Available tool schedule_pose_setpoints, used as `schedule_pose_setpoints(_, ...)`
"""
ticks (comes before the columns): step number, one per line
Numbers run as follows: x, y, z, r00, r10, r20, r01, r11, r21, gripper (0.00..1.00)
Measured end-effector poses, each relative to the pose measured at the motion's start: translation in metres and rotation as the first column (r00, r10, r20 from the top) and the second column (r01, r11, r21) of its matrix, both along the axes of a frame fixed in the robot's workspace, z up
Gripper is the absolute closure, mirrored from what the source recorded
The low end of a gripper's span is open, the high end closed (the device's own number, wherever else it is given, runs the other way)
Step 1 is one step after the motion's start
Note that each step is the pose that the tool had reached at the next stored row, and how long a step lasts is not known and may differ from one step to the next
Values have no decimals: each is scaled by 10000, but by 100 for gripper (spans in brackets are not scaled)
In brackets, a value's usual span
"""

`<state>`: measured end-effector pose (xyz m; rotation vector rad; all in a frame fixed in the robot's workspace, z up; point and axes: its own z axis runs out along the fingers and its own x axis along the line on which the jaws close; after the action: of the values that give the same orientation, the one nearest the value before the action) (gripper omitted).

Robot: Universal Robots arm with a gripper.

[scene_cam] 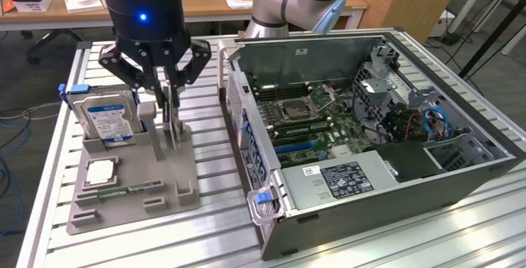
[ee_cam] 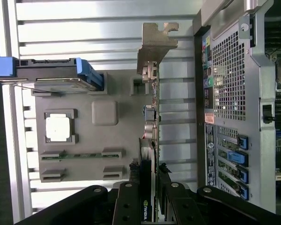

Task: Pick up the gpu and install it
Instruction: 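Pick up the gpu and move the gpu toward the slot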

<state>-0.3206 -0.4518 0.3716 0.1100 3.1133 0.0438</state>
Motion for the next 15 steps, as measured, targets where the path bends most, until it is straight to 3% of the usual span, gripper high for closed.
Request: schedule_pose_setpoints(15, 0, 0, 144, 10000, 0, 0, 0, 10000, -40, 74)
